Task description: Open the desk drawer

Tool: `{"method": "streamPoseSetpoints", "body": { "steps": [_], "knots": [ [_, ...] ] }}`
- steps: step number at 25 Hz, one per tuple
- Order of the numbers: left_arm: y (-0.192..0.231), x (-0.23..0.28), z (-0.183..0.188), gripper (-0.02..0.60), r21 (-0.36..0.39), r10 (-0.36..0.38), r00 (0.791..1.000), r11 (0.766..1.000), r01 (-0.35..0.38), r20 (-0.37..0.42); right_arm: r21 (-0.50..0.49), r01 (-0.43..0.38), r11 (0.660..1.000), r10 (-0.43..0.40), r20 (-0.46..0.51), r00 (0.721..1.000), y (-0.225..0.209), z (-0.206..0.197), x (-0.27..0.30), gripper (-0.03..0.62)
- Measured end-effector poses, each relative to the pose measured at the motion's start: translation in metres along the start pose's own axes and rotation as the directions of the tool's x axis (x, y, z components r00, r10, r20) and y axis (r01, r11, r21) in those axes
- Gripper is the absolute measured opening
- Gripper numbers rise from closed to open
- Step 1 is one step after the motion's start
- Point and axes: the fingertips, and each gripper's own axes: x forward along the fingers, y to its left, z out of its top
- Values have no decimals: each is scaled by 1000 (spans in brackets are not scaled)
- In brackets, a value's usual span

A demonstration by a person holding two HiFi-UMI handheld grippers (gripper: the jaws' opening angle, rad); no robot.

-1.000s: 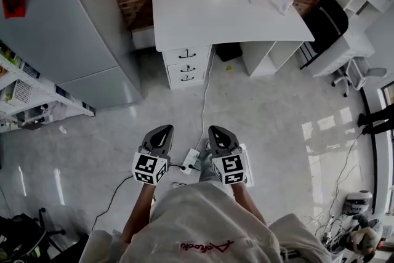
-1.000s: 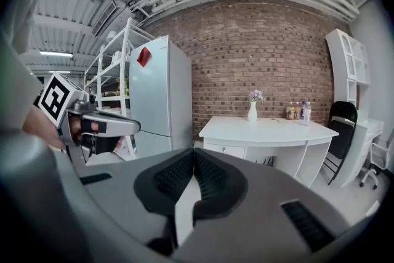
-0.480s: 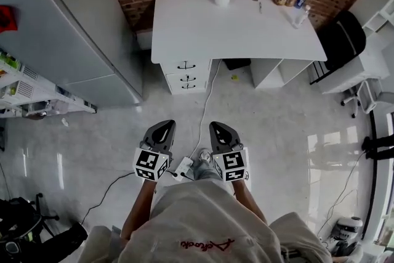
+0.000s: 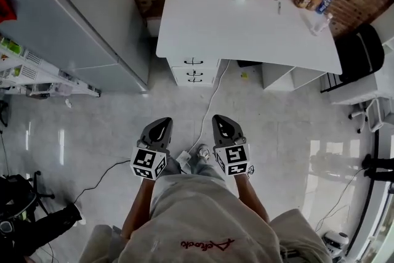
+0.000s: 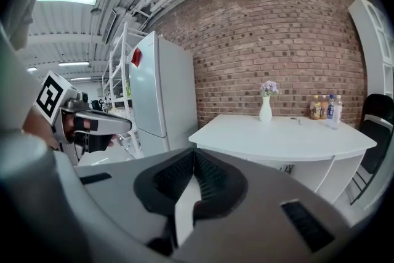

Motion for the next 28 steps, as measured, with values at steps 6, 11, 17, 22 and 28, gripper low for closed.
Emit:
{"method": "streamPoseSetpoints", "body": {
  "steps": [6,11,17,22,28],
  "knots": [
    [24,15,-1,12,-18,-16,1000,1000,16,-7,15,2,1000,-2,-38,999,5,-6,24,17],
    [65,37,-4,12,13,-97,995,995,97,-31,19,59,998,-58,-47,997,9,2,62,17],
    [116,52,2,12,59,-176,983,982,179,-56,-1,127,992,-126,-75,989,19,14,109,17],
    [141,62,-14,12,46,-211,973,975,215,-90,-52,130,990,-136,-116,984,26,7,137,17],
    [148,74,-49,12,19,-221,965,974,226,-142,-33,137,990,-140,-156,978,22,-27,151,17]
  ]
}}
